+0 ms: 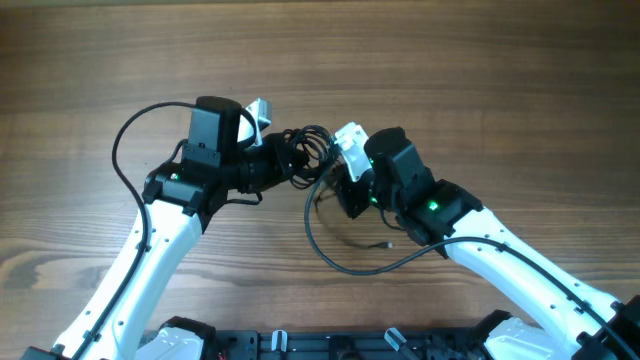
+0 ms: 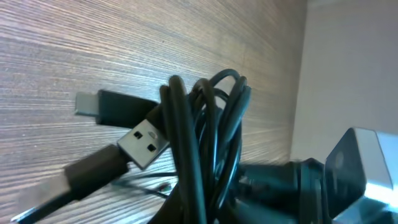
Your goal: Untangle cables
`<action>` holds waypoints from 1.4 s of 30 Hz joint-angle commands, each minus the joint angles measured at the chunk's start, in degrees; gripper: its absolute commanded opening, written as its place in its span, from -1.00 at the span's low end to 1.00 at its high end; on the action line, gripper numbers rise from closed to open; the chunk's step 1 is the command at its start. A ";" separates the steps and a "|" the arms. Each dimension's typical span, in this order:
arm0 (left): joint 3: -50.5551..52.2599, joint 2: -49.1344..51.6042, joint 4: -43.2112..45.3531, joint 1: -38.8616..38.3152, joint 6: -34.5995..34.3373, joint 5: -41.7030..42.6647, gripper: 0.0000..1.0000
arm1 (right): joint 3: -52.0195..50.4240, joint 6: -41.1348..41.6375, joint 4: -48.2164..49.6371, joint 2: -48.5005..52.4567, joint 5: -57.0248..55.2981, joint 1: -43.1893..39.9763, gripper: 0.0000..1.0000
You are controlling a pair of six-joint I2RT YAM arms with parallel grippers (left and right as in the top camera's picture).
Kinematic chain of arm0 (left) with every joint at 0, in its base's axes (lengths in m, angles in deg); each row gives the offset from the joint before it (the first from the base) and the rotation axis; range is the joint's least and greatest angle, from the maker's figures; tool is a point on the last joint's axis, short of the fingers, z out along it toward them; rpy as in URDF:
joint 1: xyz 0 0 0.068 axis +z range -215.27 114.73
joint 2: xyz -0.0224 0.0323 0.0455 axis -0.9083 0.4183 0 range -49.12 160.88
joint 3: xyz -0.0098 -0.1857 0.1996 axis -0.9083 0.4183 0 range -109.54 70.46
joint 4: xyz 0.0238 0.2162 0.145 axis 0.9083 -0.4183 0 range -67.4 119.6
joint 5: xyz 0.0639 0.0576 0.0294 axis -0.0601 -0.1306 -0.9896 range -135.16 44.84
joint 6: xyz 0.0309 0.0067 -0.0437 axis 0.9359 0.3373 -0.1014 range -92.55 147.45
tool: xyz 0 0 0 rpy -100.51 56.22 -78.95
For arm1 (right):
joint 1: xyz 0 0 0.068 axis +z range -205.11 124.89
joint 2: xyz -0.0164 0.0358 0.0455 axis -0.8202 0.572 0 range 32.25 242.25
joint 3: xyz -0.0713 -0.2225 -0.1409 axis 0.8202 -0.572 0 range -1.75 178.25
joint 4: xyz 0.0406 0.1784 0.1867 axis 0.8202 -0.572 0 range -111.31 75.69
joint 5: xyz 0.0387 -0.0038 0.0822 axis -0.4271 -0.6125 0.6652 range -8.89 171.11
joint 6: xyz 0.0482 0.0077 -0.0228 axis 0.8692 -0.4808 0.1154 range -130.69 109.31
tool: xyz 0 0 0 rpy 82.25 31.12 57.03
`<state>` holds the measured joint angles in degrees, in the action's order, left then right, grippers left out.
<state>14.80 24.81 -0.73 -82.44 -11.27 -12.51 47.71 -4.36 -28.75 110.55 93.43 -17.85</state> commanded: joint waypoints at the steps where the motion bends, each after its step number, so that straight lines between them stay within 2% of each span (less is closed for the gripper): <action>1: -0.13 0.02 -1.14 0.20 -0.72 -5.07 -0.83 | 0.70 1.70 -2.05 -1.95 -3.76 -0.07 -0.92; 6: -0.13 0.02 -4.33 0.20 -0.50 -14.29 -0.92 | 0.70 5.77 -5.79 -8.63 -0.26 -2.01 -0.91; 9: -0.13 0.02 -3.28 0.13 2.03 -14.19 -0.92 | 0.70 5.31 -6.49 -11.17 4.76 -2.03 -0.91; 14: -0.13 0.02 -1.88 -0.72 13.25 -14.14 -0.92 | 0.70 6.67 -6.58 -12.55 14.75 -2.10 -0.91; 19: -0.13 0.02 -0.39 -1.53 14.56 -14.27 -0.92 | 0.70 14.40 -4.37 -12.52 23.65 -2.10 -0.91; 22: -0.13 0.02 0.15 -2.56 14.56 -14.29 -0.92 | 0.70 19.10 0.42 -12.52 28.13 -2.10 -0.91; 25: -0.13 0.02 0.13 -4.59 14.56 -14.29 -0.92 | 0.70 21.16 6.01 -12.50 26.88 -2.10 -0.91; 30: -0.13 0.02 0.09 -5.88 14.56 -14.36 -0.92 | 0.70 25.42 7.65 -12.50 18.69 -2.10 -0.92; 42: -0.09 0.02 -2.56 -5.88 14.56 -25.27 -0.92 | 0.70 32.76 15.41 -12.50 21.14 -4.85 -0.91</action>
<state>14.65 24.59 -1.93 -88.26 1.95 -30.66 47.38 25.32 -15.48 99.43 112.57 -21.07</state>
